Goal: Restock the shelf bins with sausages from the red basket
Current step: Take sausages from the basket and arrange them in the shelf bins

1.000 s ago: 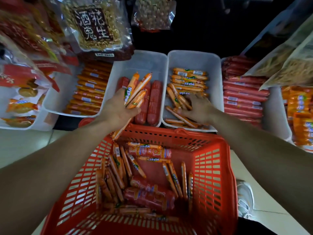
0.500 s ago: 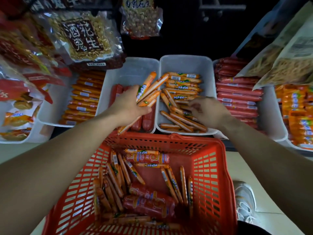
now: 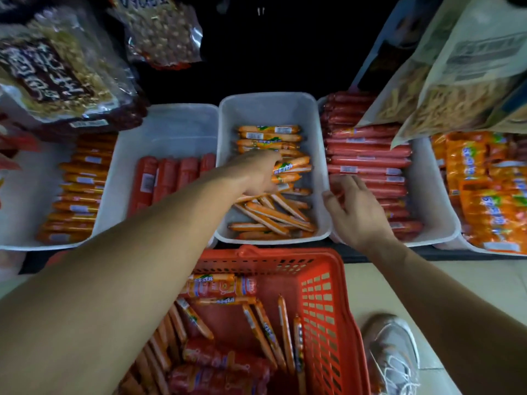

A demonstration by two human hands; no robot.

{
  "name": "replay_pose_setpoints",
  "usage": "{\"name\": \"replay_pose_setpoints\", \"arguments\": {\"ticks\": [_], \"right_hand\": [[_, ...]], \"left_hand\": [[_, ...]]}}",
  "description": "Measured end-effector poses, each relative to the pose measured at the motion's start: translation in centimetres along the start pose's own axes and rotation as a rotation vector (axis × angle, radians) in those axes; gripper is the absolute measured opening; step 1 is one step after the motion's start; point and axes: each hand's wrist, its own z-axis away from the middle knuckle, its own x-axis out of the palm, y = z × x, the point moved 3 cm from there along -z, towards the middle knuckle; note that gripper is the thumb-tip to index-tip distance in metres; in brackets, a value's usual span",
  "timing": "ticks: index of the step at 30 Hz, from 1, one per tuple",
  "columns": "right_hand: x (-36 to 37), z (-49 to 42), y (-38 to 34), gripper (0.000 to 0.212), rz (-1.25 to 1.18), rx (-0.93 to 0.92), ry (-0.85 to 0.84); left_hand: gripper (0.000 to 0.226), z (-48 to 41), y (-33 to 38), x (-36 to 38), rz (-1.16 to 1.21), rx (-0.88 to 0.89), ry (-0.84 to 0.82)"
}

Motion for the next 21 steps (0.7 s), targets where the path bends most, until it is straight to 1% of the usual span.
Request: {"name": "replay_pose_setpoints", "arguments": {"ticks": [2,4,6,9,10,12,14,16,19,20,21], "right_hand": [[0.1,-0.1,0.2,0.031,0.006,0.005,-0.006],[0.2,-0.1,0.4,0.031,0.018,0.012,-0.015],[0.2,-0.1,0.2,0.032,0.032,0.011,-0.030],[0.2,0.0,0.0,0.032,0.039,-0.001,-0.033],[0.1,0.1,0.0,0.032,0.040,-0.001,-0.034],[0.0,0.1,-0.2,0.032,0.036,0.005,-0.042],[0.0,0.2,-0.3,0.032,0.034,0.013,-0.042],[0.0,0.2,-0.3,0.033,0.033,0.024,-0.041],[0.0,0.2,-0.3,0.033,0.034,0.028,-0.044],[0.0,0.2,-0.3,0.033,0.033,0.028,-0.046],[0.0,0.2,-0.3,0.033,0.029,0.029,-0.047]], "left_hand": [[0.059,-0.4,0.5,-0.3,0.092,0.026,0.014],[0.066,-0.1,0.7,-0.5,0.113,0.052,0.028],[0.081,0.6,0.2,-0.4,-0.001,0.048,0.023],[0.106,2.1,-0.8,0.5,-0.254,0.008,-0.071],[0.109,2.5,-0.9,0.9,-0.317,0.003,-0.078],[0.103,2.8,-0.6,1.2,-0.391,0.021,-0.029],[0.088,2.8,-0.2,1.4,-0.345,0.023,-0.006],[0.083,2.7,-0.6,1.5,-0.261,0.012,-0.010],[0.101,2.7,-1.1,1.7,-0.148,-0.012,-0.054],[0.103,2.7,-1.1,1.8,-0.122,-0.019,-0.066],[0.100,2.5,-0.9,1.8,-0.126,-0.010,-0.069]]}}
